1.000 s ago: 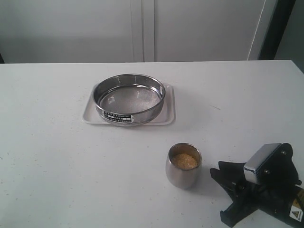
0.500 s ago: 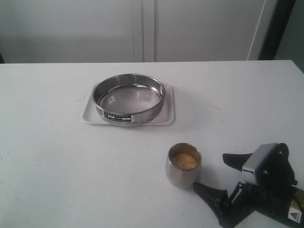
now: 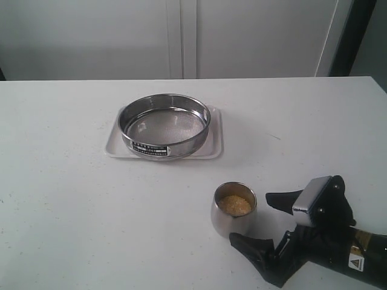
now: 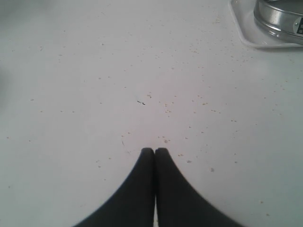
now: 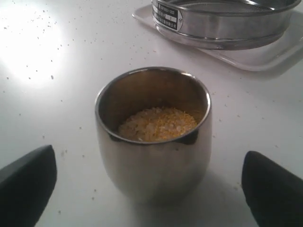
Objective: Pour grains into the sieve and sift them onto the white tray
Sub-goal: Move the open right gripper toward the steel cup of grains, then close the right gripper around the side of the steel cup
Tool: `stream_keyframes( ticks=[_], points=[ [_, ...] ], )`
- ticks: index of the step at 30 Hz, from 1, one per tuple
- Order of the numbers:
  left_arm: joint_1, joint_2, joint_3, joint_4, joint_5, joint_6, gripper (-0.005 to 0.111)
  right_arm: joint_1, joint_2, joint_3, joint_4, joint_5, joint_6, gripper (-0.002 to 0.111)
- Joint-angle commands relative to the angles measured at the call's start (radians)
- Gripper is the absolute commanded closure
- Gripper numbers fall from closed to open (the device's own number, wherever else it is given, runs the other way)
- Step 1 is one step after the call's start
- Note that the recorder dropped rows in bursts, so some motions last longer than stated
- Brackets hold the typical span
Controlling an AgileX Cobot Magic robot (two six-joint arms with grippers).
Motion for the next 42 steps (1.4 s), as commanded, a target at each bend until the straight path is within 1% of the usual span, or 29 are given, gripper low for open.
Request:
stream_keyframes(
  ticks=[1,10,13,20,26,42],
  points=[
    [0.002,-0.004,0.004,-0.007,-0.001,0.000,0.107,0.000,0.051,-0.033,-0.018,-0.011,0.007,0.009],
    [0.002,-0.004,0.004,-0.007,-0.001,0.000,0.107,0.000,0.116,-0.097,-0.033,-0.011,0.005,0.009],
    [0.002,-0.004,0.004,-0.007,-0.001,0.000,0.107,0.000,0.135,-0.125,-0.065,-0.011,0.005,0.009],
    [0.002,-0.004,0.004,-0.007,-0.001,0.000,0.107,0.047,0.169,-0.173,-0.077,-0.011,-0.005,0.009],
    [0.002,-0.004,0.004,-0.007,-0.001,0.000,0.107,0.051,0.172,-0.226,-0.078,-0.011,0.001,0.010],
    [0.002,-0.004,0.004,-0.007,-0.001,0.000,0.107,0.051,0.247,-0.270,-0.113,-0.011,0.006,0.010]
  ],
)
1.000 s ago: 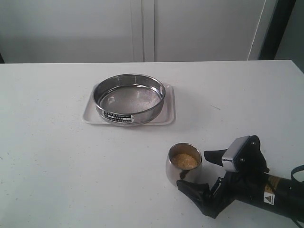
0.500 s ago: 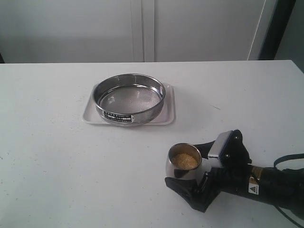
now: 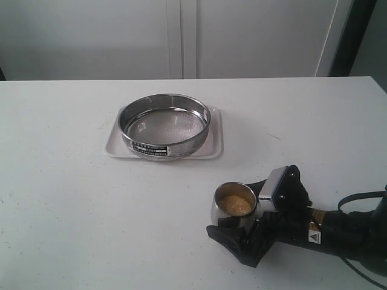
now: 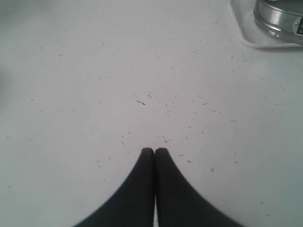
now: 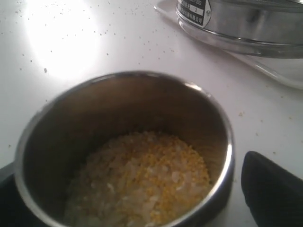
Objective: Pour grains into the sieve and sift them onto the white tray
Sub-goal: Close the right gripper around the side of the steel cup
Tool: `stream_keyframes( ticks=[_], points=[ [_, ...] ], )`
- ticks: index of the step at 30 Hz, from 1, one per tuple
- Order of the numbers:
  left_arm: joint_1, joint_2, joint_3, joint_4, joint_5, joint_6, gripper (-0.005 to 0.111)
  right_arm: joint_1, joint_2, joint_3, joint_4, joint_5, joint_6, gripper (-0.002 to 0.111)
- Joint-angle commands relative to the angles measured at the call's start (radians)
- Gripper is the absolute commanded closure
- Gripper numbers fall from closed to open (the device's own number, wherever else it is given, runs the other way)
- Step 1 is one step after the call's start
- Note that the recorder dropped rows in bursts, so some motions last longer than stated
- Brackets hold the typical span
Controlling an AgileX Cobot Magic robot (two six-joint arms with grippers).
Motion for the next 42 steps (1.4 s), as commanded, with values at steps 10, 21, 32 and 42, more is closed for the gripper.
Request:
stream_keyframes(
  ticks=[10,21,32,42],
  points=[
    [0.002,-0.004,0.004,-0.007,-0.001,0.000,0.107,0.001,0.006,-0.025,-0.024,-0.009,0.006,0.010],
    [0.002,-0.004,0.004,-0.007,-0.001,0.000,0.107,0.001,0.006,-0.027,-0.024,-0.009,0.006,0.021],
    [0.002,-0.004,0.004,-0.007,-0.001,0.000,0.107,0.001,0.006,-0.027,-0.024,-0.009,0.006,0.094],
    [0.002,-0.004,0.004,-0.007,-0.001,0.000,0.107,0.001,0.006,-0.027,-0.021,-0.009,0.049,0.108]
  ],
)
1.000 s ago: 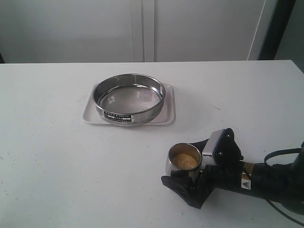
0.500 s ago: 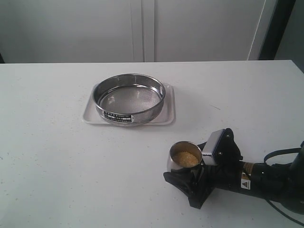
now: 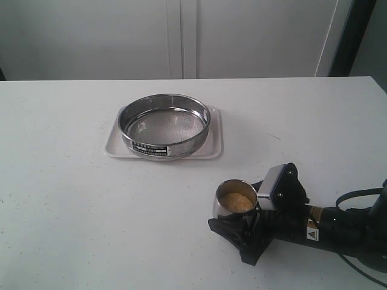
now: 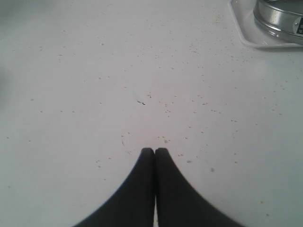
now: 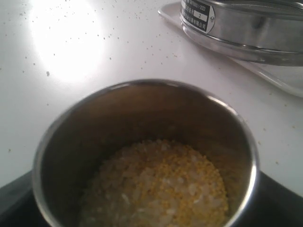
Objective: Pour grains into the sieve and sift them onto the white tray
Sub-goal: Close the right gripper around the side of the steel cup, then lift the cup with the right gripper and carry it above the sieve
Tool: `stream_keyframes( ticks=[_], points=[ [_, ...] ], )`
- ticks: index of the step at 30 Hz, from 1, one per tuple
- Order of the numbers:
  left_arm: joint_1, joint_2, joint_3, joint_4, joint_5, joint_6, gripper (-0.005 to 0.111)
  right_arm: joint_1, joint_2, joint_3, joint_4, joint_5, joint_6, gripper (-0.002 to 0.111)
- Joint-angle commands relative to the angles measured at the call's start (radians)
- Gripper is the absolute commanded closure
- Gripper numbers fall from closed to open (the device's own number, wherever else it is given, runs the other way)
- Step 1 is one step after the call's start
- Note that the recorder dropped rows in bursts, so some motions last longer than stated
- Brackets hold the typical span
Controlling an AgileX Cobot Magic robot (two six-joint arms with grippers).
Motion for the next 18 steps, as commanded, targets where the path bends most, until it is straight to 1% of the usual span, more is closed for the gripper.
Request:
stream_keyframes(
  ticks=[1,9,11,15,18],
  points=[
    [0.002,-0.004,0.004,-0.007,-0.001,0.000,0.107,0.001,0.000,-0.004,0.001,-0.009,0.046,0.108],
    [0.002,-0.004,0.004,-0.007,-0.001,0.000,0.107,0.001,-0.023,-0.004,0.012,-0.009,0.046,0.108],
    [0.002,-0.004,0.004,-0.007,-0.001,0.000,0.107,0.001,-0.055,-0.004,0.012,-0.009,0.057,0.108],
    [0.002,-0.004,0.004,-0.007,-0.001,0.000,0.107,0.001,-0.153,-0.004,0.010,-0.009,0.143,0.108],
    [0.002,-0.004,0.004,-0.007,-0.001,0.000,0.107,0.001,-0.260,-0.004,0.010,0.056,0.211,0.108]
  ],
)
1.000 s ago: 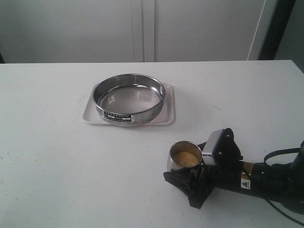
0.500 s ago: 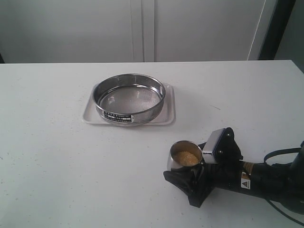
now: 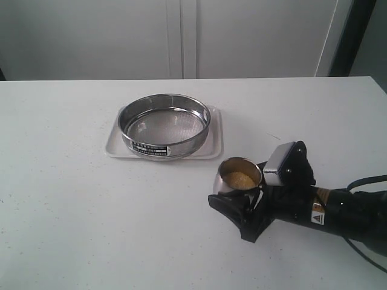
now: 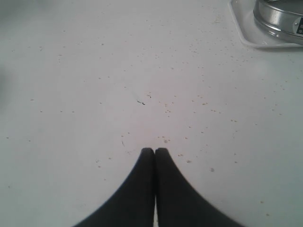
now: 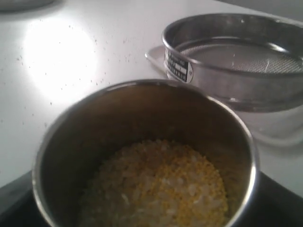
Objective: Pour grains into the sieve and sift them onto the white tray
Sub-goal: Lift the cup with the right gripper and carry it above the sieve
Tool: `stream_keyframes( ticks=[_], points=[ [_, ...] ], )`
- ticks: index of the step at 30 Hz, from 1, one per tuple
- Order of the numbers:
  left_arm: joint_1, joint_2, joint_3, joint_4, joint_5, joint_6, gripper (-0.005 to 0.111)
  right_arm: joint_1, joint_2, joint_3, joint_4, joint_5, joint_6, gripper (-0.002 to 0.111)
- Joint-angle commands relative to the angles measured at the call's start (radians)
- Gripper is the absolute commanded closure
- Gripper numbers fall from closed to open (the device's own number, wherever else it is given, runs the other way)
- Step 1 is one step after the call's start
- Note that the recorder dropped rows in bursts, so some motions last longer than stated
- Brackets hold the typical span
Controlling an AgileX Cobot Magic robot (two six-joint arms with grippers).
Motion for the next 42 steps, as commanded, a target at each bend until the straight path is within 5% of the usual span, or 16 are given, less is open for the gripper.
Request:
stream_keyframes(
  ticks=[1,16,42],
  points=[
    [0.002,-0.004,0.004,-0.007,-0.001,0.000,0.107,0.001,-0.139,-0.004,0.000,0.046,0.088,0.108],
    [0.002,-0.004,0.004,-0.007,-0.001,0.000,0.107,0.001,-0.394,-0.128,-0.170,0.265,0.436,0.108],
    [0.002,-0.004,0.004,-0.007,-0.001,0.000,0.107,0.001,-0.428,-0.278,-0.305,0.335,0.652,0.108]
  ],
)
